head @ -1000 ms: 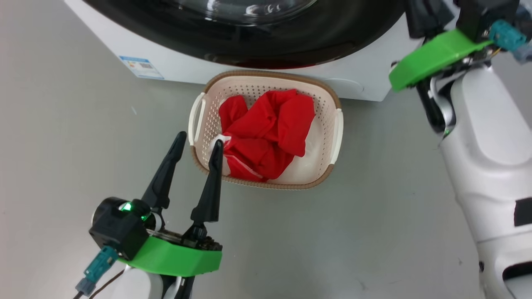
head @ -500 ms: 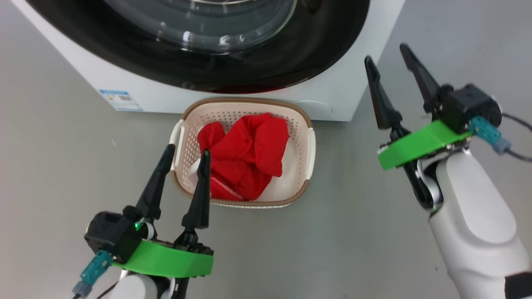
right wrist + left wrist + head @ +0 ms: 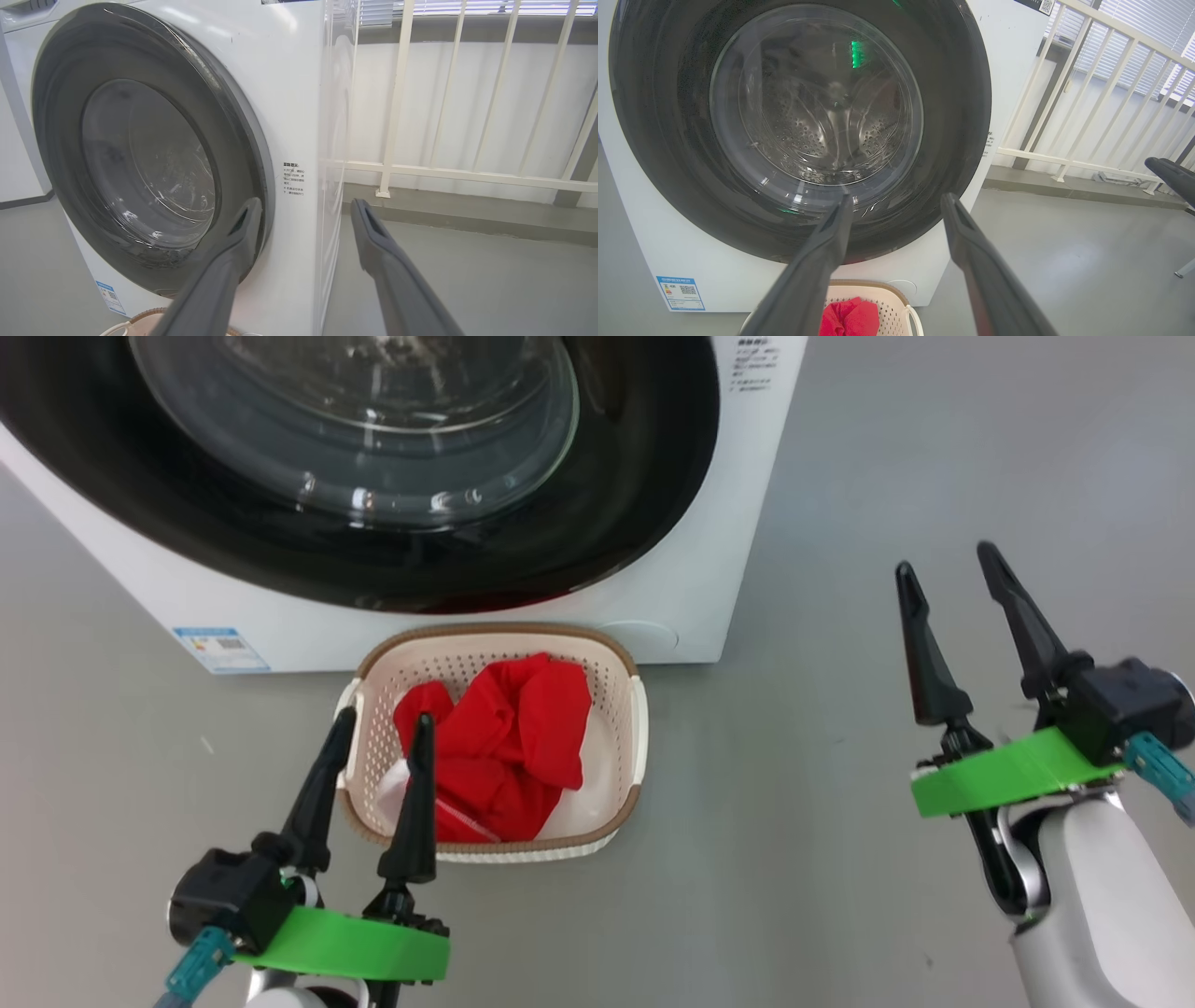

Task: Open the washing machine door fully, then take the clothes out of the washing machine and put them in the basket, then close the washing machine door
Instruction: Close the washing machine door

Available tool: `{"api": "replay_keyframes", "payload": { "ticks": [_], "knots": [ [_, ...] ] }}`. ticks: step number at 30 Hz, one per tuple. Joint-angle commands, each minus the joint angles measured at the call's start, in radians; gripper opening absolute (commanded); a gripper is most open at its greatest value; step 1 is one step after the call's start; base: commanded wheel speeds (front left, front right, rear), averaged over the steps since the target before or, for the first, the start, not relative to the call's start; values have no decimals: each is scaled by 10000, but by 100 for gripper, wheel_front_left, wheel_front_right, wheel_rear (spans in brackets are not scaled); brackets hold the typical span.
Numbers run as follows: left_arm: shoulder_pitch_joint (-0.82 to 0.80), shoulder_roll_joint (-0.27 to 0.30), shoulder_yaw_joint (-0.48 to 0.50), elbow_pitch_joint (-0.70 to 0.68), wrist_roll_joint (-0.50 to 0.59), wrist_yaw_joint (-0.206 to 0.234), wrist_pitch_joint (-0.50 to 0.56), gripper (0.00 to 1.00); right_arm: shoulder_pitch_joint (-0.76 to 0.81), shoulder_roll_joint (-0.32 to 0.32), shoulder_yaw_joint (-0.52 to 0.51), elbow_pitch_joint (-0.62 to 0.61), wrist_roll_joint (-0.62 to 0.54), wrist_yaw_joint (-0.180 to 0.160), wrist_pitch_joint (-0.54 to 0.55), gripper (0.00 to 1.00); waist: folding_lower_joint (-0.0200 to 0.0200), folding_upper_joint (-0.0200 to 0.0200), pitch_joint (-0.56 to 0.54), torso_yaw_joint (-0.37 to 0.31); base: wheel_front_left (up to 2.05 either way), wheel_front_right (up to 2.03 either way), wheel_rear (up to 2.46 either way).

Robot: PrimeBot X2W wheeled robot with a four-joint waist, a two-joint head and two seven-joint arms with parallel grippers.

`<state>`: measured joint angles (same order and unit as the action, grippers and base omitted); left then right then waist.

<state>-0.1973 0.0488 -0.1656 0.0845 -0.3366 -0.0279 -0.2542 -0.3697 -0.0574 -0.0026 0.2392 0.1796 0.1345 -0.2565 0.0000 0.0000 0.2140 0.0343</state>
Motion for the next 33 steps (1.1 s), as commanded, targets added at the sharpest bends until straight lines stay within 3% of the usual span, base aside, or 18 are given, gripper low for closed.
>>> {"api": "replay_keyframes", "payload": {
  "ticks": [1,13,33],
  "knots": [
    [107,148,406,-165,63,74,-76,100,287,71,13,-471,-117,-38,-53,100,0,0,-386,-247,0,0,0],
    [814,264,961,-28,340,266,-76,100,2162,72,-779,-1640,-36,-38,-53,100,0,0,-1365,-387,0,0,0],
    [1667,621,1309,-356,1114,374,-76,100,3872,72,-920,-2258,81,-38,-53,100,0,0,-2042,-380,0,0,0]
  ]
}}
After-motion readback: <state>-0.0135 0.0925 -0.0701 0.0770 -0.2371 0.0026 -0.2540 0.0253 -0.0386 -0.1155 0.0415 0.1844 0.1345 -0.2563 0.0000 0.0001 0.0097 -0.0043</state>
